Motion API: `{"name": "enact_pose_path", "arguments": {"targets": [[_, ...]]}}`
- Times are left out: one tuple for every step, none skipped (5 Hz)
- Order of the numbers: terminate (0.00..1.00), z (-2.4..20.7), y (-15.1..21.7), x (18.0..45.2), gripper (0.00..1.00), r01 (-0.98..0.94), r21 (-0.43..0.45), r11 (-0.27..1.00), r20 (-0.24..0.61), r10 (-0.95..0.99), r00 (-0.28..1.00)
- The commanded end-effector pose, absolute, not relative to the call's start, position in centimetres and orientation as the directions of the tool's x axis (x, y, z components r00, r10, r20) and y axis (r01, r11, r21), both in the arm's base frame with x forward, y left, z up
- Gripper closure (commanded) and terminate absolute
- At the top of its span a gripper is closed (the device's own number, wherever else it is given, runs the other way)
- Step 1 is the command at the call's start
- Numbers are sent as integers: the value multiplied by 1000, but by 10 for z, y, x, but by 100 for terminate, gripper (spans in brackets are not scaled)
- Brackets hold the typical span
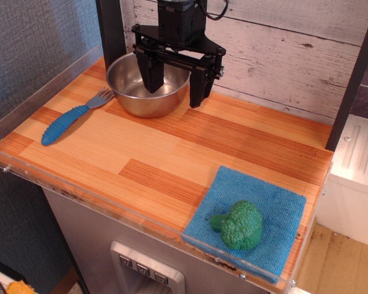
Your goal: Take the silver vessel and place it above the blue cloth.
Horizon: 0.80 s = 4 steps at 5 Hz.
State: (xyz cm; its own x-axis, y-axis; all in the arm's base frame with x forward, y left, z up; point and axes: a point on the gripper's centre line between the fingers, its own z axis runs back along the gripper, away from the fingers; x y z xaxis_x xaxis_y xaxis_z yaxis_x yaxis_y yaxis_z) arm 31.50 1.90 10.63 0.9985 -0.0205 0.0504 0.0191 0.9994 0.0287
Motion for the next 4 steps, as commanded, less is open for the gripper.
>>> {"name": "enact_pose_path", "arguments": {"targets": [[0, 106, 19, 315, 0, 19, 29, 999, 50, -21, 999], [0, 106, 27, 337, 0, 16, 52, 999, 52, -18, 998], [0, 109, 40, 354, 0, -18, 69, 997, 67, 13, 998], [0, 108, 51, 371, 0, -36, 67, 997, 83, 30, 996]]}}
